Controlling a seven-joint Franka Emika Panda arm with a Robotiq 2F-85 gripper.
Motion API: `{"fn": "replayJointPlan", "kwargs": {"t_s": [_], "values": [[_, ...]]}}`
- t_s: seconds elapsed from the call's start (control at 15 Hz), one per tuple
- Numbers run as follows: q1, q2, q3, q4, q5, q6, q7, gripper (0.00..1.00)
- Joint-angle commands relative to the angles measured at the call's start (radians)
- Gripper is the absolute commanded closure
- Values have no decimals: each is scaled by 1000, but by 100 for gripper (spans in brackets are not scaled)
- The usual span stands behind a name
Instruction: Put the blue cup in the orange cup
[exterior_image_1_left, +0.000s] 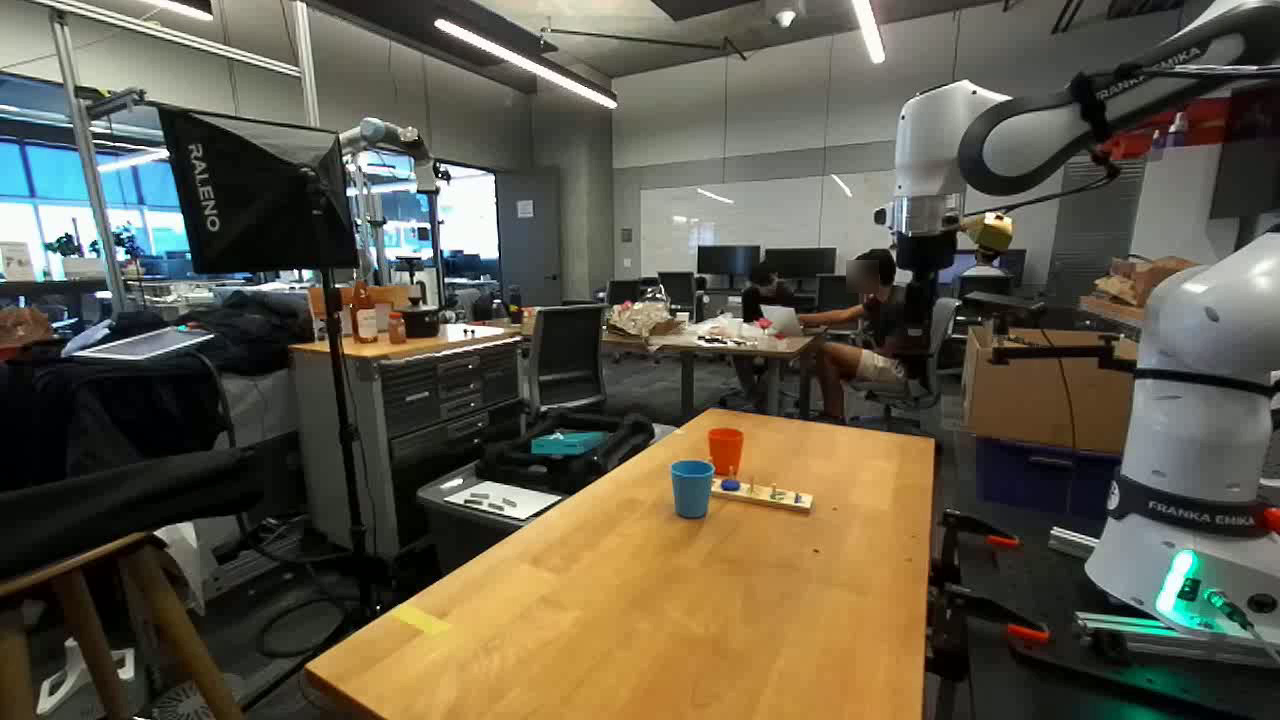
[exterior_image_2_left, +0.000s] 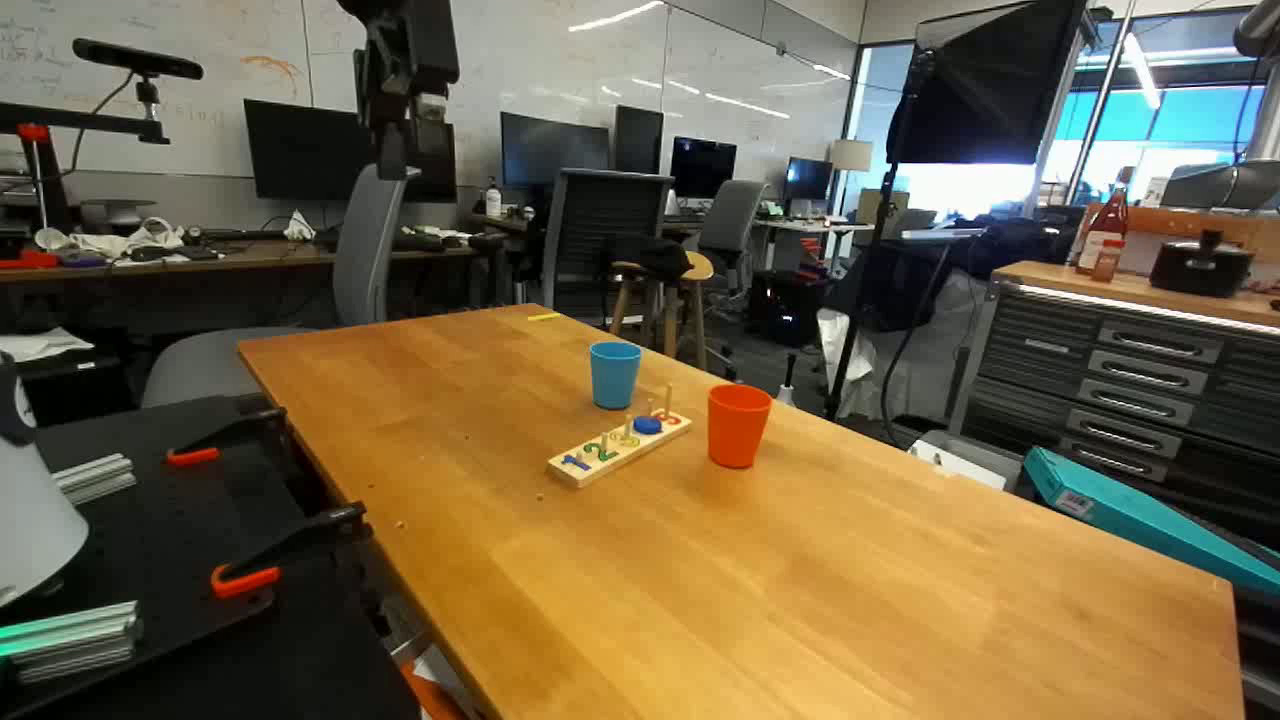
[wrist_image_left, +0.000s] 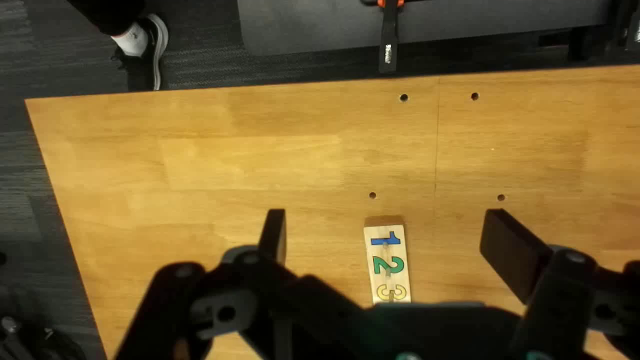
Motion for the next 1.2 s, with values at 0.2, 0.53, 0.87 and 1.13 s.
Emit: {"fn": "replayJointPlan", "kwargs": {"t_s": [0.2,0.53,0.87,1.13], "values": [[9,0,-8,2,-5,-4,5,0],[55,146,25,18,18,185,51,0],[107,463,113,115,48,445,152,0],[97,709,166,256,-2,532,252,0]]}}
